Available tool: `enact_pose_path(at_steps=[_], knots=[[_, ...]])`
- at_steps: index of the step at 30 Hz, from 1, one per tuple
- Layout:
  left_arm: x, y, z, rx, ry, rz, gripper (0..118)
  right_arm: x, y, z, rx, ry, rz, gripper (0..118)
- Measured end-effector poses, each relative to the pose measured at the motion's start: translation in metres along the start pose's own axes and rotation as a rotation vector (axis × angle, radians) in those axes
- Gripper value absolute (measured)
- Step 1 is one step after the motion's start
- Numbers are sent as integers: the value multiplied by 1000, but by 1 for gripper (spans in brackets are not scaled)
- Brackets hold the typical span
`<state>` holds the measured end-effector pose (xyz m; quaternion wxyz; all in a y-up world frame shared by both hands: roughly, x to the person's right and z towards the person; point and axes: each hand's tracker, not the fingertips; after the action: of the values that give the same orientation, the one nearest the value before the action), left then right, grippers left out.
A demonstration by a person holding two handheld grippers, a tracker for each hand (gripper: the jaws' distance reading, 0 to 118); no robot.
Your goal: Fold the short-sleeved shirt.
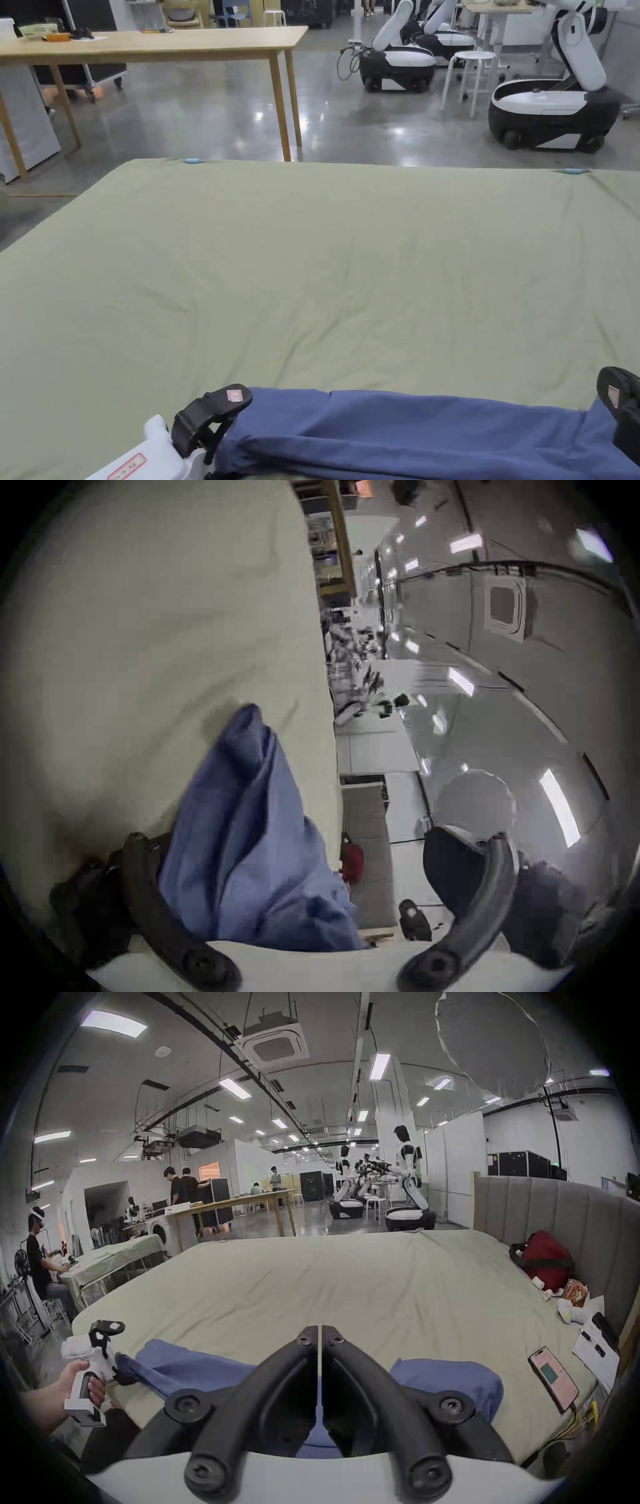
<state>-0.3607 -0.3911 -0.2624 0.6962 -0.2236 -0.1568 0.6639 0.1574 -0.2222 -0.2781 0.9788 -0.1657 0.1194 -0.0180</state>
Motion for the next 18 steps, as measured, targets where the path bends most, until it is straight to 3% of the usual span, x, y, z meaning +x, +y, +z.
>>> enact_pose_path(at_steps=[1,2,3,5,6,7,9,12,16,18], knots=[[4,-3,-9,-7,44,-27,65,0,0,0,-2,-2,-5,3],[-1,6,-18,-37,79,-45,21,0,0,-1,-4,-5,-8,3],[-3,5,-26,-54,142,-50,8,0,-1,-1,-7,-7,-8,3],[-19,-4,-42,-82,331,-25,7,-1,-1,0,-11,-11,-8,3],[-22,-12,-37,-22,207,-62,7,-1,-1,0,-12,-12,-8,3],[-14,-11,-33,7,172,-60,7,-1,-2,0,-14,-14,-9,3],[-5,-9,-27,61,200,-41,7,1,-2,2,-18,-17,-8,3],[16,3,-10,112,400,-237,6,2,-4,2,-23,-23,-12,3],[38,29,17,207,438,-365,6,3,-6,2,-28,-24,-26,3],[54,35,22,208,502,-504,6,2,-7,1,-32,-18,-30,3]])
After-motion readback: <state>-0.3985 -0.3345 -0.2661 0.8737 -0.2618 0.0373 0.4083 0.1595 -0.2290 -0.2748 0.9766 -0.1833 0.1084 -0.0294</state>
